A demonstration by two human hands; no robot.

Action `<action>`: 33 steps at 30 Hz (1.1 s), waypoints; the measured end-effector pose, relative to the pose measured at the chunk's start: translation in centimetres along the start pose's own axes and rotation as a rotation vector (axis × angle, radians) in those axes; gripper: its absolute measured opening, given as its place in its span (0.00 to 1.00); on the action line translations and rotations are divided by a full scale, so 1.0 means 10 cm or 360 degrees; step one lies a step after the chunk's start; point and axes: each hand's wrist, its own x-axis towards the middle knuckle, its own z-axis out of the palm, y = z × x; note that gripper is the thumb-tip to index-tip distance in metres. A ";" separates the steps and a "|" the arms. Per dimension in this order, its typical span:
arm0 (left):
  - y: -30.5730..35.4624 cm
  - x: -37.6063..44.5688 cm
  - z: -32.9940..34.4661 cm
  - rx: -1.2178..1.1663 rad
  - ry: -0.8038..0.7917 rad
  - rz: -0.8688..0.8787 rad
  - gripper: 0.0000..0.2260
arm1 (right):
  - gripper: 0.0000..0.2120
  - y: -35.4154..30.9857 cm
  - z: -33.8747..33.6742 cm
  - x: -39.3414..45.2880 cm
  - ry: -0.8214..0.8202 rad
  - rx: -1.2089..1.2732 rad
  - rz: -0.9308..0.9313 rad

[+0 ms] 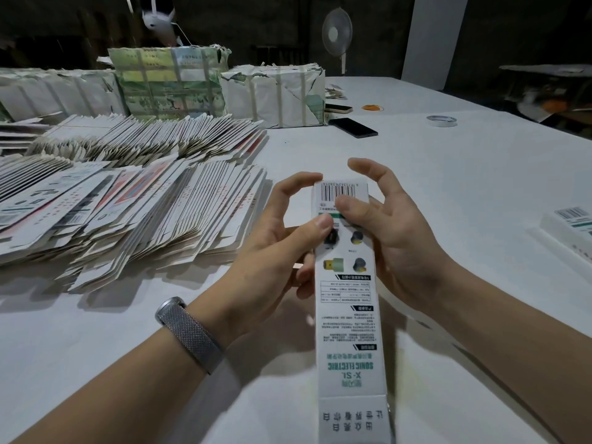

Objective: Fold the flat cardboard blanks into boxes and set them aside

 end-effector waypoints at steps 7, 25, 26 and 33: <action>0.00 0.00 0.01 0.0006 0.0014 0.0008 0.17 | 0.14 0.04 0.02 -0.02 0.0100 -0.0058 -0.0163; -0.02 0.02 0.05 0.0152 0.0178 -0.0023 0.14 | 0.19 0.06 -0.03 0.03 0.0142 -0.0195 -0.0082; -0.03 0.02 0.04 0.0194 0.0218 -0.0015 0.14 | 0.19 0.06 -0.03 0.03 0.0156 -0.0279 -0.0062; -0.03 0.06 0.05 0.0420 0.0516 0.0126 0.23 | 0.32 0.12 0.00 0.03 0.0174 -0.0807 0.0018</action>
